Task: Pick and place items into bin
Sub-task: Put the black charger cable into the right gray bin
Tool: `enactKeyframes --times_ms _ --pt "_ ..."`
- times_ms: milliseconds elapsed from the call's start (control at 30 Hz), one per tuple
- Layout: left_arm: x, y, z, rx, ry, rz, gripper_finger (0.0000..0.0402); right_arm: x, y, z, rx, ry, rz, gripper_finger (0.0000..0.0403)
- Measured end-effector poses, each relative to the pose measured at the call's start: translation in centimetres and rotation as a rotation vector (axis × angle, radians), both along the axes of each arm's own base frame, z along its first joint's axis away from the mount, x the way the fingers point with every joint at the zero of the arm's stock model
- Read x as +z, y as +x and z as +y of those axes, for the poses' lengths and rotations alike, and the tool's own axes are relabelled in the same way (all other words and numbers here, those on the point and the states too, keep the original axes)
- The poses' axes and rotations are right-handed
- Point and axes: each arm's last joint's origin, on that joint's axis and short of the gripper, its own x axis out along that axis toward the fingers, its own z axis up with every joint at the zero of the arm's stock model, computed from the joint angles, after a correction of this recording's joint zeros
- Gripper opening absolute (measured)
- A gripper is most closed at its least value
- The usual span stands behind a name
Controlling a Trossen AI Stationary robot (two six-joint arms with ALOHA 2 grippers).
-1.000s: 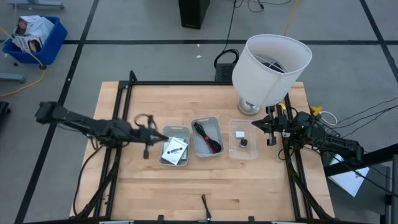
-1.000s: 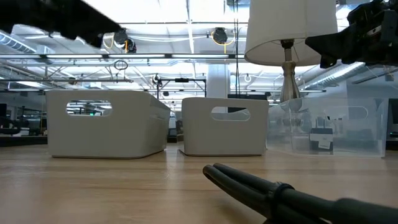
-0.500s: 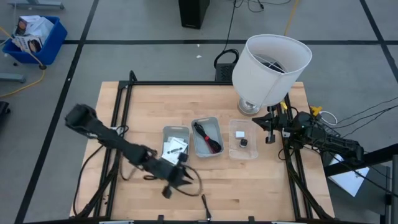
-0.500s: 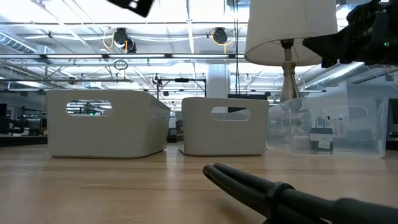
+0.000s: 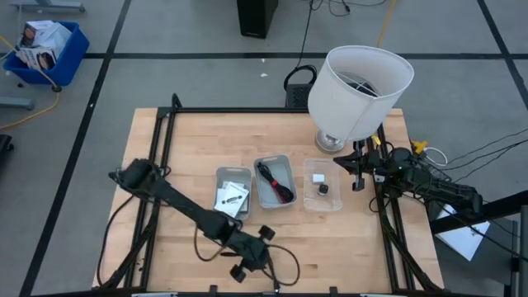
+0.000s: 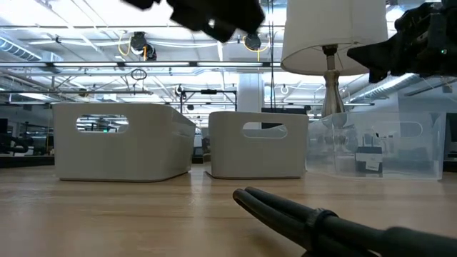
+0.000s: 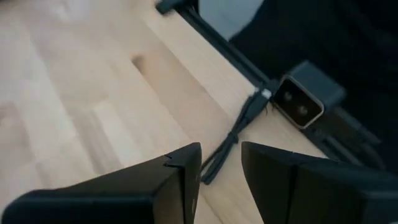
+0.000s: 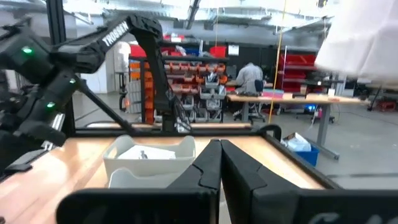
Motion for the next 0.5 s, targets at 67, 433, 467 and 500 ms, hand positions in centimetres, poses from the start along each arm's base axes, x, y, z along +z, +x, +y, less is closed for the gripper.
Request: enactKeyframes --times_ms 67,433,467,500 --pt "-1.0 0.5 -0.4 -0.022 0.024 0.019 0.0122 -0.2 0.0 0.0 0.0 0.004 0.016 0.0004" --pt "-3.8 1.7 -1.8 -0.15 0.171 -0.019 0.0122 -0.5 0.1 0.0 0.002 0.03 0.047 0.0004" --pt "-3.9 1.7 -1.8 -0.154 0.176 -0.019 0.0122 -0.5 0.1 0.0 0.002 0.029 0.047 0.0004" --pt "-4.0 1.6 -1.8 -0.161 0.186 -0.009 0.0122 -0.5 0.1 0.0 0.002 0.028 0.045 0.0004"
